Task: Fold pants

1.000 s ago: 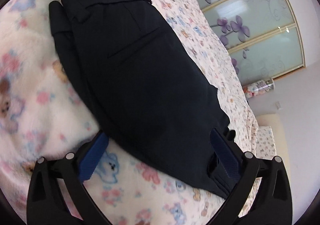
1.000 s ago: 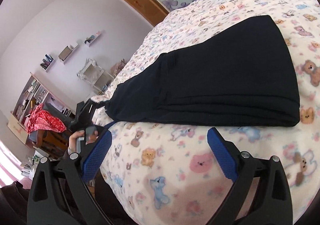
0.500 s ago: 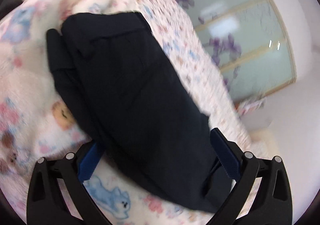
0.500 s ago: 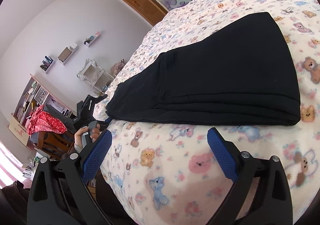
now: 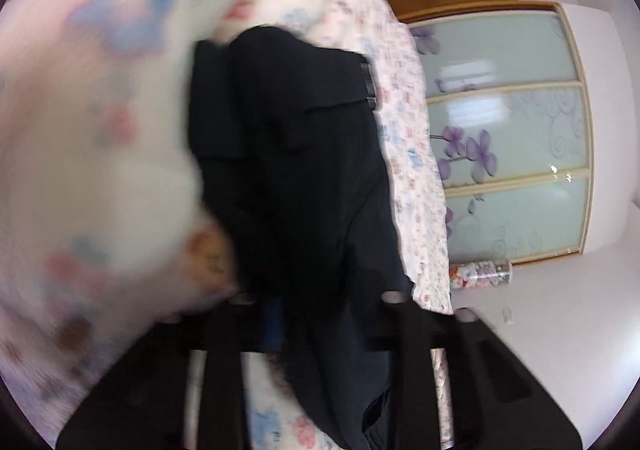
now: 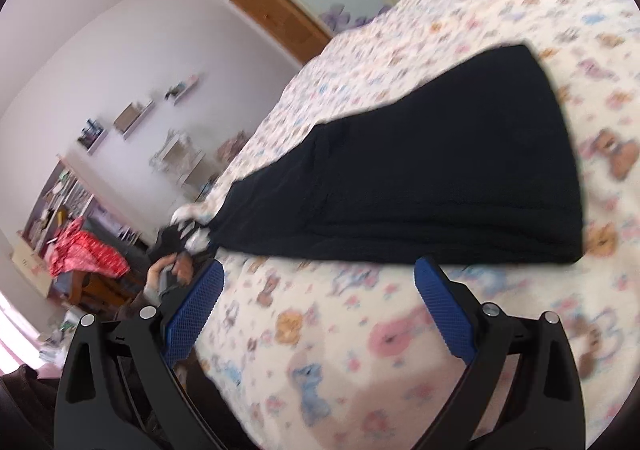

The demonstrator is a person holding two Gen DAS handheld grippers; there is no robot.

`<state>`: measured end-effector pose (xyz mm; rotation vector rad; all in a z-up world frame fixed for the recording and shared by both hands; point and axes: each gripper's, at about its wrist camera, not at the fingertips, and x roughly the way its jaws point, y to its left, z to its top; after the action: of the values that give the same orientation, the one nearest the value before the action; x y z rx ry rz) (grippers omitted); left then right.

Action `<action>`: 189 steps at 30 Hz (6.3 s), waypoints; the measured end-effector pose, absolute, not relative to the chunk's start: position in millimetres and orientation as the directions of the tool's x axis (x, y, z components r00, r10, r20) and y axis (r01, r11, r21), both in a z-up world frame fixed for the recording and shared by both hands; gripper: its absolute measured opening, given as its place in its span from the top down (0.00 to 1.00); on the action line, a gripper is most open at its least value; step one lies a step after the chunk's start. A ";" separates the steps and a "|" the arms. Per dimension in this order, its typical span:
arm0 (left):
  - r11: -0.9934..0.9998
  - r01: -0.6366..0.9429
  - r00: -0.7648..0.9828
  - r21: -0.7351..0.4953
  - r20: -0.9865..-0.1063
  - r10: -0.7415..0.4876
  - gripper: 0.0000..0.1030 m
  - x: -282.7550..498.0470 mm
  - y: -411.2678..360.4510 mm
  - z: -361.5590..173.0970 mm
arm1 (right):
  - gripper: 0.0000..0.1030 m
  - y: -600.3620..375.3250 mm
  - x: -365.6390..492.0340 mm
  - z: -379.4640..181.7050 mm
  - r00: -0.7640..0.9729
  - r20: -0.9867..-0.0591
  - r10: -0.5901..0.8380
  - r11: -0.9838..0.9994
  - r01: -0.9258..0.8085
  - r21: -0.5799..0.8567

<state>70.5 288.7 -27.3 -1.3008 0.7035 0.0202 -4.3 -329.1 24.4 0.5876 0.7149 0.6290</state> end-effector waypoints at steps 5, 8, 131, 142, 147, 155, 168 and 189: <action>0.347 -0.388 0.794 -0.854 -0.500 -0.344 0.83 67.6 287.8 -21.0 | 0.04 -365.4 -6.0 25.8 0.691 -0.337 0.639 0.634 -0.225 0.740; 0.422 -0.373 0.790 -0.826 -0.521 -0.322 0.85 70.2 283.4 -8.2 | 0.03 -381.8 -4.0 19.0 0.700 -0.307 0.645 0.572 -0.176 0.801; 0.822 0.120 0.585 -0.556 -0.630 -0.511 0.02 157.1 -35.5 32.9 | 0.15 -420.6 138.4 -11.0 0.719 -0.469 0.513 0.609 0.080 0.789; 0.803 0.183 0.646 -0.568 -0.546 -0.534 0.02 121.0 -16.7 44.8 | 0.14 -411.8 73.8 34.3 0.735 -0.409 0.541 0.663 -0.074 0.744; 0.817 0.300 0.671 -0.493 -0.499 -0.548 0.02 77.5 -31.2 54.6 | 0.14 -399.7 29.2 35.2 0.701 -0.362 0.614 0.622 -0.148 0.769; 0.934 0.283 0.667 -0.217 -0.655 -0.354 0.02 74.3 -72.3 16.3 | 0.09 -383.6 28.0 -7.4 0.648 -0.510 0.566 0.710 -0.069 0.701; 0.944 0.240 0.746 -0.226 -0.580 -0.328 0.02 58.3 -73.5 35.6 | 0.04 -358.4 3.7 33.1 0.759 -0.351 0.548 0.759 -0.274 0.591; 0.987 0.159 0.759 -0.021 -0.637 -0.136 0.02 40.2 -90.5 26.3 | 0.04 -326.3 -21.4 38.6 0.842 -0.435 0.320 0.933 -0.201 0.297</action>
<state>40.2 -90.5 26.3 0.0351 0.6907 -0.1607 -21.4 -326.3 38.6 0.2455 0.4995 0.2780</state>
